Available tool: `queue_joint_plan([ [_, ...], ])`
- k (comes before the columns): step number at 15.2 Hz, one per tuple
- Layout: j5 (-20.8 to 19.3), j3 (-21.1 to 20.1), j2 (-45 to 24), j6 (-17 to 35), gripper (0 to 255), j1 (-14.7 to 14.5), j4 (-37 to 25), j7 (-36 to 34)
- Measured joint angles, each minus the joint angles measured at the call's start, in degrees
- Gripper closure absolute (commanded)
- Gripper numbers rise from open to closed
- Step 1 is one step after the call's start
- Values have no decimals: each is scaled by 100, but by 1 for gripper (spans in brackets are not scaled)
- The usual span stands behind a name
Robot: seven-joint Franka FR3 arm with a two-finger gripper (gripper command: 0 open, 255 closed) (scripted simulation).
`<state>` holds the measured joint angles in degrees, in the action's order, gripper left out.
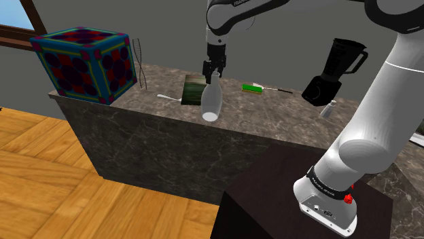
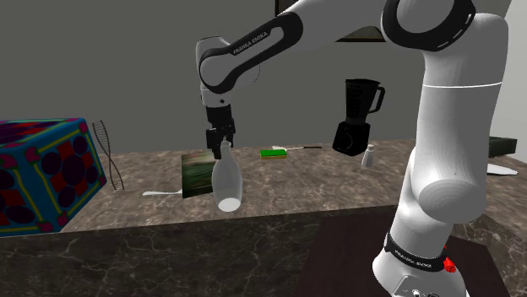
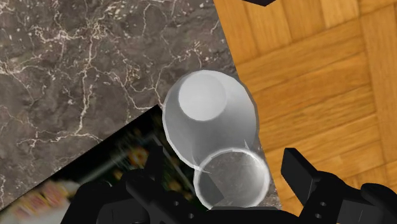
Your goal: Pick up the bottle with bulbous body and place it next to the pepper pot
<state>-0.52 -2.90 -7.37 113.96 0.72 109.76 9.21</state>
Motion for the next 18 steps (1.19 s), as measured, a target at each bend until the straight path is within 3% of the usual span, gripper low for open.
queue_joint_plan([
  [10,0,0,1,0,255,0,0,0],
  [18,10,-5,147,-510,255,-4,-364,-1],
])
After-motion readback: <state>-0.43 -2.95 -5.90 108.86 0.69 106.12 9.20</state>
